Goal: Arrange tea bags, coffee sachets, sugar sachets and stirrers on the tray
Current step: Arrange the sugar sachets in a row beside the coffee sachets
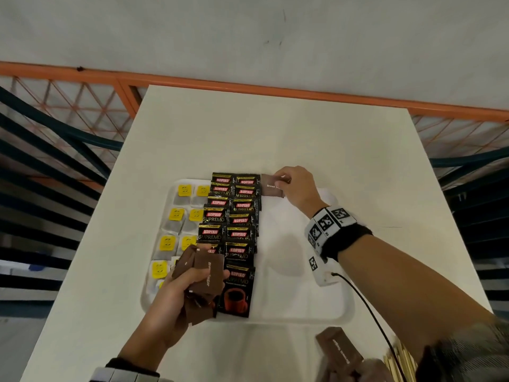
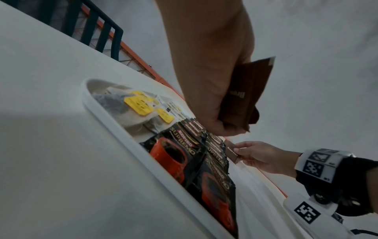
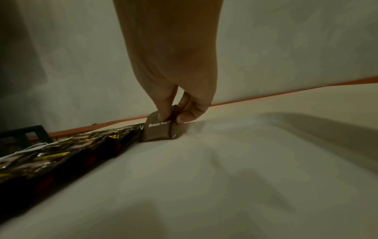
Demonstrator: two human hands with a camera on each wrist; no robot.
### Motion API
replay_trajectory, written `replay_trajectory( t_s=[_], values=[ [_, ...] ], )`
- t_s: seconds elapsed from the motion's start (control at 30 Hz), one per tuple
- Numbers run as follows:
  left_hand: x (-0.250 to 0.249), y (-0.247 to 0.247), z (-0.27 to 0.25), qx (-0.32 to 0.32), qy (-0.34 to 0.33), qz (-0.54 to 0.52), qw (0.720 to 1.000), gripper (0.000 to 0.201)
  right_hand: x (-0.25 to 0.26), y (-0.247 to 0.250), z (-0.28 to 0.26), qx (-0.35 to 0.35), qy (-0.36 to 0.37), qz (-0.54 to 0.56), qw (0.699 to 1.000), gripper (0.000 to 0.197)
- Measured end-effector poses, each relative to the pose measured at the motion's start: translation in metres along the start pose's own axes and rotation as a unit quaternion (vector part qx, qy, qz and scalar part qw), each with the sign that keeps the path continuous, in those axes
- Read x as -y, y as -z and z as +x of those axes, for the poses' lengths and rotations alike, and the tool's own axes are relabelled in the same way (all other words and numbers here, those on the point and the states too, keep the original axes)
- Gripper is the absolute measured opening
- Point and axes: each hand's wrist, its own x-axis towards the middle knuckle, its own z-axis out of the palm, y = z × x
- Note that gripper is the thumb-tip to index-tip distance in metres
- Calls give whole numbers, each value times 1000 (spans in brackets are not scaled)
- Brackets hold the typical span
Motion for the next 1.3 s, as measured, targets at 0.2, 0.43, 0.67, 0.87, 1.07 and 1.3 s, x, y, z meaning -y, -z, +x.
replay_trajectory(
  t_s=[0.2, 0.43, 0.67, 0.87, 1.07, 1.3],
  values=[
    [1, -6, 3, 17, -2, -28, 999, 47, -1, -4, 6, -12, 12, -39, 999, 19],
    [0, -12, 2, 47, -8, -43, 998, 48, -6, -5, 0, -37, 9, -21, 999, 29],
    [-2, -19, 7, 49, -18, -61, 997, 49, 16, -2, -41, -23, 18, 20, 999, 19],
    [1, -20, 10, 33, -15, -46, 998, 31, 50, -8, -102, 276, 17, 157, 948, 29],
    [3, -18, 9, 22, -28, -45, 998, 31, 53, -11, -121, 305, 5, 256, 917, 16],
    [5, -27, 8, 35, -9, 38, 999, 18, 62, -17, -129, 200, 43, 307, 929, 22]
  ],
)
